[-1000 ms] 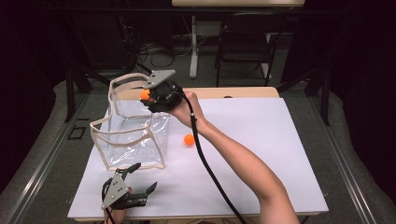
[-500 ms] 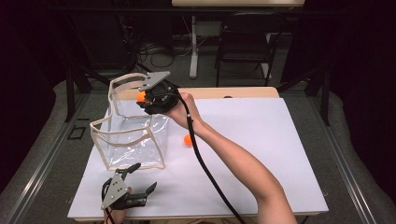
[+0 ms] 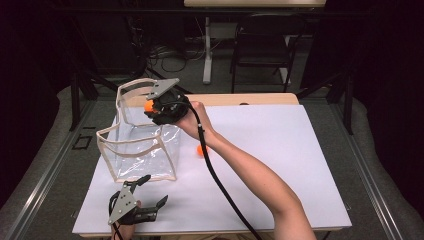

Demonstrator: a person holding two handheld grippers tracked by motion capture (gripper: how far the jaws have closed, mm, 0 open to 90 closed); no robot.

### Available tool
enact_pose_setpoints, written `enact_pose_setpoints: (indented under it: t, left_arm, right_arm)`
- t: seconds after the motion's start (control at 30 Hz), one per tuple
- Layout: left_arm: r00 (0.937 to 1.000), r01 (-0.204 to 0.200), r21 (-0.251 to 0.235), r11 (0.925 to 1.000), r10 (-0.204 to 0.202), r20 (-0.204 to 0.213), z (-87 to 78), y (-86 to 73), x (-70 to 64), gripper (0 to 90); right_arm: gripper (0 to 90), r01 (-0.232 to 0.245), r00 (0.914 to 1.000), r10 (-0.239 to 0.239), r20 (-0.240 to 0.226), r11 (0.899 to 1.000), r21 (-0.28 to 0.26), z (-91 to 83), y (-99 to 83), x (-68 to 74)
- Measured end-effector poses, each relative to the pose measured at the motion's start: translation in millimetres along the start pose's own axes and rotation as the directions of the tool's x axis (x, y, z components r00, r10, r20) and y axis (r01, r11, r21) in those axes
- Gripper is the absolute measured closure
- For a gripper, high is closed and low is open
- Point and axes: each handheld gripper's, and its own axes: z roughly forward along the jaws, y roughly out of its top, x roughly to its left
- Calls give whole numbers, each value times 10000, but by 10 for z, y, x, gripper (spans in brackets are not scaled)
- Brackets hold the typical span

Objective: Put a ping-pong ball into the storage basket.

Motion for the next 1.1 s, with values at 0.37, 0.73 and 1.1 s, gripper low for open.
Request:
enact_pose_setpoints:
  t: [0.37,0.73,1.1]
  left_arm:
    - [10000,10,1,10000,-10,4,0,0,0,156]
    - [10000,4,-8,10000,-4,5,-1,-1,1,156]
    - [10000,47,-38,10000,-47,-7,0,-1,-2,156]
  right_arm:
    - [505,-27,9999,28,-118,9999,103,48,-11,23]
    - [505,4,9998,0,-180,9997,237,75,-29,39]
    - [505,48,9998,-41,-194,9993,367,102,-41,53]
